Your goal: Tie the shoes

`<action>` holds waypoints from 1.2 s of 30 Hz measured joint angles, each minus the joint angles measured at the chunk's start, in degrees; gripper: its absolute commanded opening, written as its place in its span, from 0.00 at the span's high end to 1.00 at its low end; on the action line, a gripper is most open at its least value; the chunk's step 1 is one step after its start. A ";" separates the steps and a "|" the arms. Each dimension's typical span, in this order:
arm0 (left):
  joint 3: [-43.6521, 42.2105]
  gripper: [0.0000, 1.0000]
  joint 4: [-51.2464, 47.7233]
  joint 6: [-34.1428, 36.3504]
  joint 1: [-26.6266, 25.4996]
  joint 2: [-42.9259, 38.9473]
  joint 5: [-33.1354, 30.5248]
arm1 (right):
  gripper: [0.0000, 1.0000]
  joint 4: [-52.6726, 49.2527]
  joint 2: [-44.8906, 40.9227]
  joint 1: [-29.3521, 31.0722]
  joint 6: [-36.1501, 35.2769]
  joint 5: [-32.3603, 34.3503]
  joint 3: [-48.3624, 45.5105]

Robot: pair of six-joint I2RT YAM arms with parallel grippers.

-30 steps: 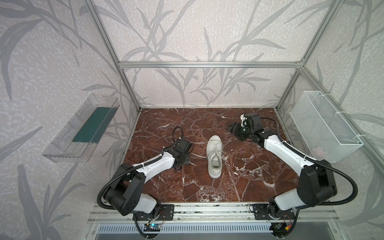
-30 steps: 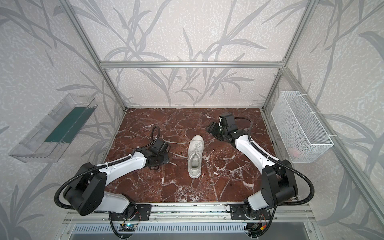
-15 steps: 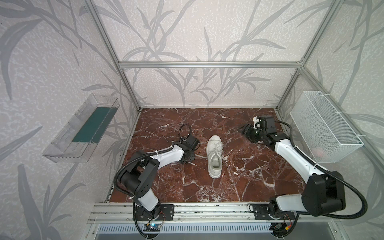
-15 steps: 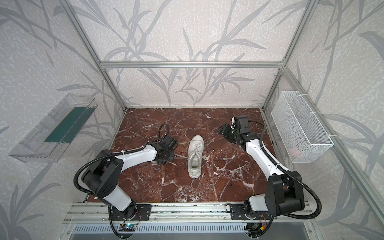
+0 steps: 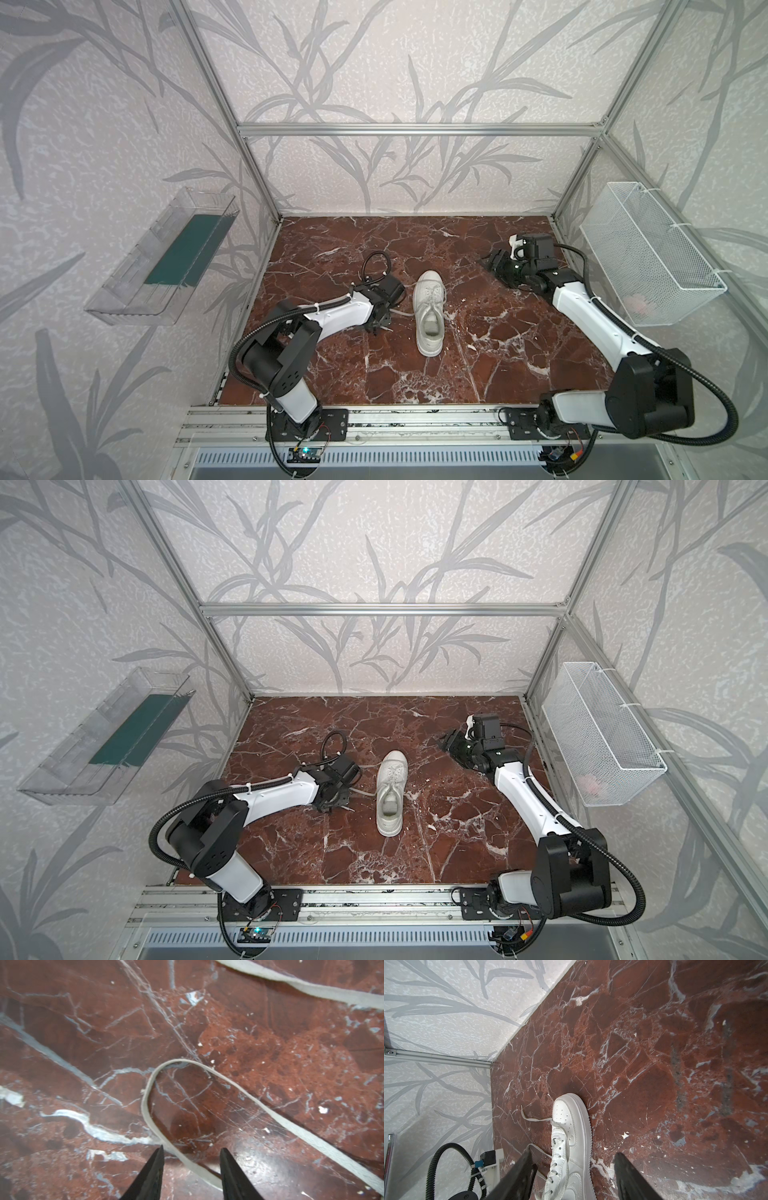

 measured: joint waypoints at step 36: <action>-2.75 0.81 1.66 -4.92 -0.17 0.63 -0.70 | 0.37 -1.77 -3.02 0.00 -0.44 -0.33 -0.96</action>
